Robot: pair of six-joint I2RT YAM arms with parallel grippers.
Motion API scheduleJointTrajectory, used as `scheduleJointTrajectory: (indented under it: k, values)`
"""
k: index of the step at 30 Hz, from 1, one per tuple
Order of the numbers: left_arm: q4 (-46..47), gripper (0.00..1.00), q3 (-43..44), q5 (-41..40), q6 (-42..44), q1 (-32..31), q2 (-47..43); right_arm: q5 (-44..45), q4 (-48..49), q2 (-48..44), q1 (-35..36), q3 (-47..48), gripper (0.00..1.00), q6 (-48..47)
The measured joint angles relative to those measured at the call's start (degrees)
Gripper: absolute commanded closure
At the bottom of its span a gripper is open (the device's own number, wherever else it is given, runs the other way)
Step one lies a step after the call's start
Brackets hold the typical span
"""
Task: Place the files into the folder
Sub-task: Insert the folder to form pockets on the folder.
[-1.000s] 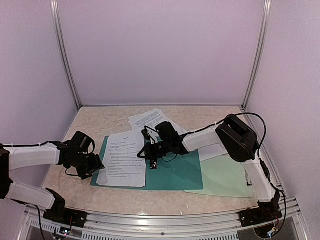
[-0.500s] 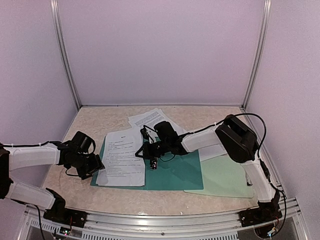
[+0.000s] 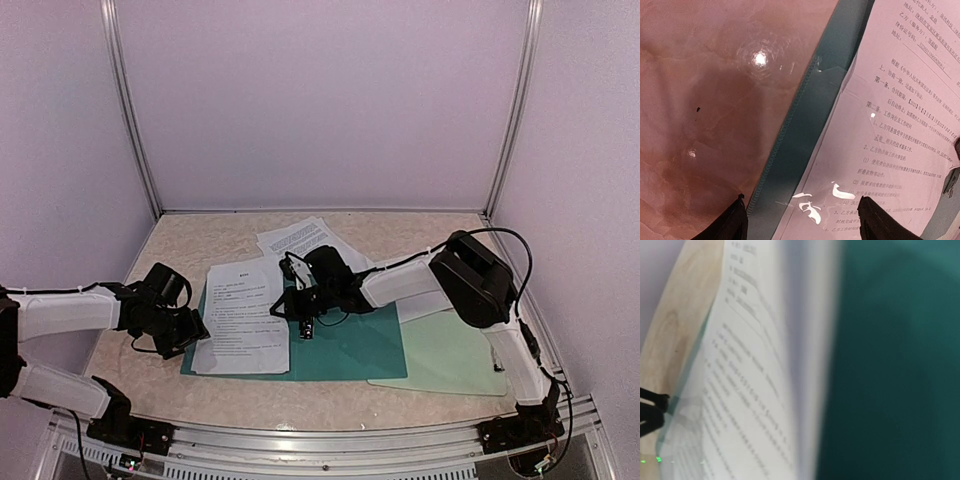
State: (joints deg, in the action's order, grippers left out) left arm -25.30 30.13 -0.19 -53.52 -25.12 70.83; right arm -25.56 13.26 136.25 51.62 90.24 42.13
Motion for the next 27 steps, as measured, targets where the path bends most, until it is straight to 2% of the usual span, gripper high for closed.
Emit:
scheduleJointTrajectory:
  k: [13, 27]
  values:
    - [0.0, 0.27, 0.0, 0.0, 0.0, 0.0, 0.0, 2.4, -0.4, -2.1, 0.3, -3.5, 1.00, -0.6]
    - [0.0, 0.27, 0.0, -0.1, 0.0, -0.2, 0.1, 4.0, 4.3, -2.8, 0.9, -5.1, 1.00, 3.4]
